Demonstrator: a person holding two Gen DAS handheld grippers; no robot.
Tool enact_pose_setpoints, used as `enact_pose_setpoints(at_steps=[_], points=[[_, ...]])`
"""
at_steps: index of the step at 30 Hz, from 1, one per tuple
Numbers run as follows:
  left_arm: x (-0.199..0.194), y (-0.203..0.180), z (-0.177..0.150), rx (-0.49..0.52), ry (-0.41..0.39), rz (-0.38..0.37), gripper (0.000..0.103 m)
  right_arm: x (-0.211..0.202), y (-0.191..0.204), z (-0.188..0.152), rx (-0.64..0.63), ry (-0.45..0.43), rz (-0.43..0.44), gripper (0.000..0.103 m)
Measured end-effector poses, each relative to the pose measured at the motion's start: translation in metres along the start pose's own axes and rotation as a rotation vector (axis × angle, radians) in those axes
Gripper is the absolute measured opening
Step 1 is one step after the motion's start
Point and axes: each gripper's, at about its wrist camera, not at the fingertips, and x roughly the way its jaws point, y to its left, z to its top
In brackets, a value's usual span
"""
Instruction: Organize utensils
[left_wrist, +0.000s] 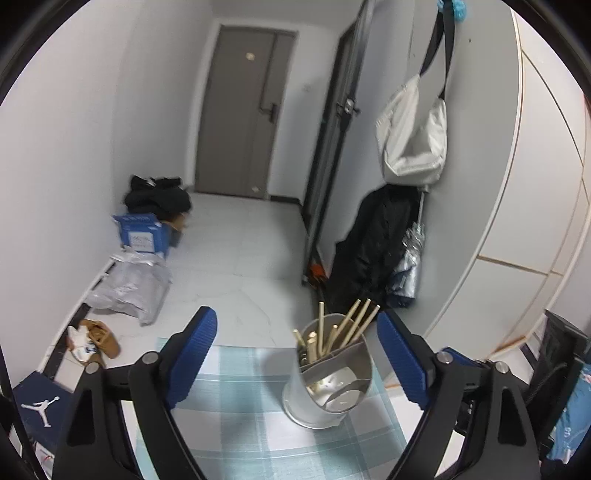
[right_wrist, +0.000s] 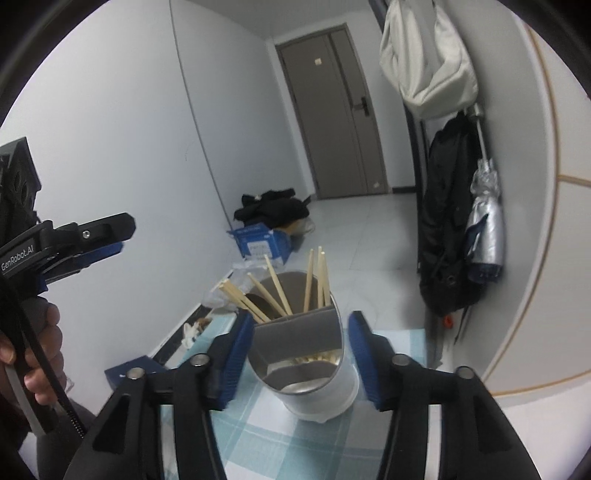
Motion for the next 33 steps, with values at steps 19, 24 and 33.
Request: enact_pose_setpoints(at_steps=[19, 24, 33], points=[[-0.050, -0.001, -0.042, -0.013, -0.153, 0.126, 0.102, -0.069, 0.038, -0.032, -0.039, -0.144, -0.019, 0.093], [-0.047, 0.002, -0.057, -0.021, -0.151, 0.135, 0.102, -0.074, 0.038, -0.047, -0.040, -0.158, -0.035, 0.095], [-0.050, 0.005, -0.081, -0.028, -0.194, 0.152, 0.102, -0.080, 0.039, -0.068, -0.058, -0.210, -0.074, 0.103]])
